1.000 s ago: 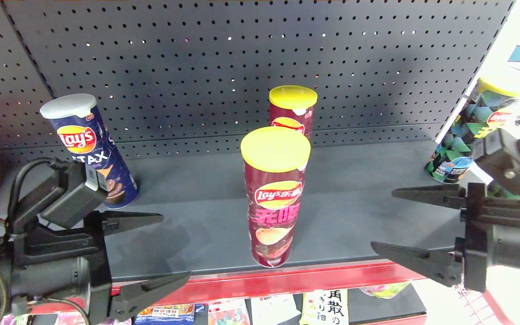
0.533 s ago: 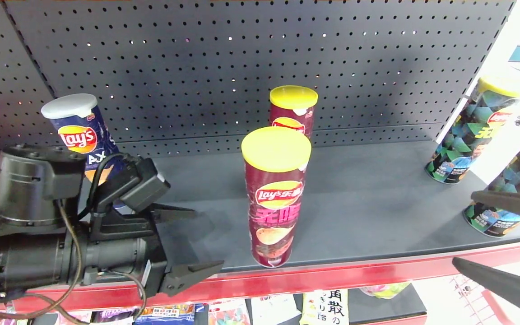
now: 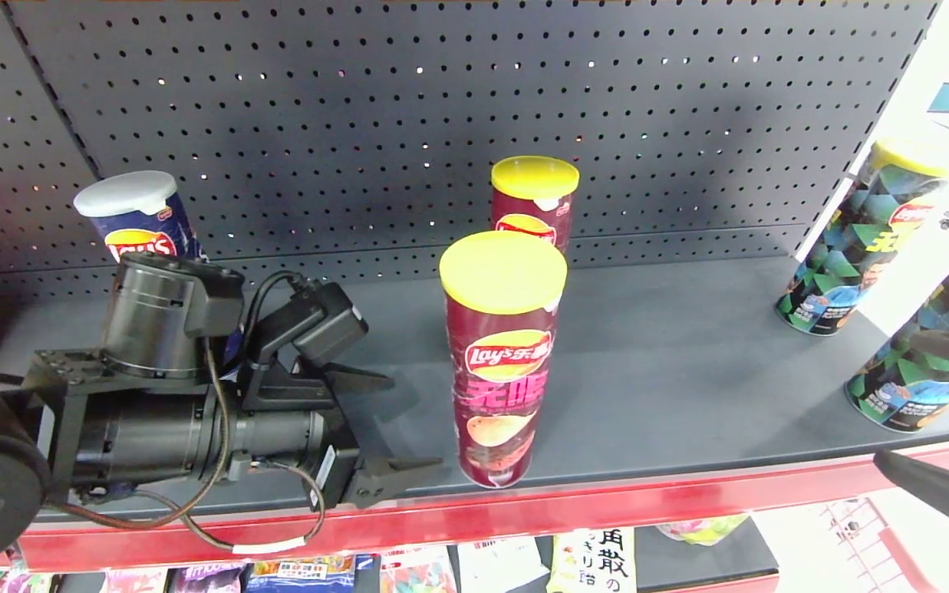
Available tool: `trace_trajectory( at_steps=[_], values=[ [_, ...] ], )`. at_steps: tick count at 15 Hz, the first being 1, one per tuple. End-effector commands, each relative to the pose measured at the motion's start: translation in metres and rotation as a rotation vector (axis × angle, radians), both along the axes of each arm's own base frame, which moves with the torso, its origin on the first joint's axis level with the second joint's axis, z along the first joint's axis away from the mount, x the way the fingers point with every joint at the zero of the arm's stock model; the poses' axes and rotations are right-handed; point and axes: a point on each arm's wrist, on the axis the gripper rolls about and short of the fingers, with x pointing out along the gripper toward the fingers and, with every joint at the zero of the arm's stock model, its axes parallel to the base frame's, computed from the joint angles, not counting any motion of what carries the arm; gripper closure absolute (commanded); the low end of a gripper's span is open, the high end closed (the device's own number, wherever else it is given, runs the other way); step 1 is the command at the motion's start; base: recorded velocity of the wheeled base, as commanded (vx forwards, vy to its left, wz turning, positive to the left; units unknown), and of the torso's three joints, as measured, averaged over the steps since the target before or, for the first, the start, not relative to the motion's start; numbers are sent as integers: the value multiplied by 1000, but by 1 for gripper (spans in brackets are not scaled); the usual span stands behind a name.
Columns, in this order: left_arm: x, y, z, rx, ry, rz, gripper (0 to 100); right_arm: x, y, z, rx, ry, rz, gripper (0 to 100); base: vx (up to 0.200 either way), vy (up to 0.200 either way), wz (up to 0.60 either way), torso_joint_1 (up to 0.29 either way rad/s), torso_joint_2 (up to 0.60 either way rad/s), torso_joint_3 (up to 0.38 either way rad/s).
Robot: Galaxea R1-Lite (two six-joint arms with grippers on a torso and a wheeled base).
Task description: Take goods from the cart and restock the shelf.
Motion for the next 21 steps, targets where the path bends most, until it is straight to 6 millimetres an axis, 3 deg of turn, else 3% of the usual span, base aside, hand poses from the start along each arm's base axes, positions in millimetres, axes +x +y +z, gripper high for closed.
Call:
trace_trajectory(
  at_steps=[1,21],
  values=[
    [5,-3,-5,10,16,0,0,1,0,0,-1,2,1,0,0,0,0,0,0,0],
    [24,-24,2,-2,-13,-23,0,2,1,6,14,-5,-1,0,0,0,0,0,0,0]
  ],
)
